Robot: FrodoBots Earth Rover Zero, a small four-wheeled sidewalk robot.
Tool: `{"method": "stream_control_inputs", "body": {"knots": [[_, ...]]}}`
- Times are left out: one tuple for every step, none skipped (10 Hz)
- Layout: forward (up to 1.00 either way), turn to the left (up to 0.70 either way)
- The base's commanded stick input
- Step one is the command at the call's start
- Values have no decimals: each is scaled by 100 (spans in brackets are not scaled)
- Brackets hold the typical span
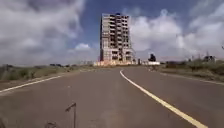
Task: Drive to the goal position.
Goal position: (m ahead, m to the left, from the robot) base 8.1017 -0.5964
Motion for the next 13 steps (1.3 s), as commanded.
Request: {"method": "stream_control_inputs", "body": {"knots": [[100, 0], [100, 0], [100, 0], [100, 0], [100, 0], [100, 0], [100, 0], [100, 0], [100, 0], [100, 0], [100, 0], [100, 0], [100, 0]]}}
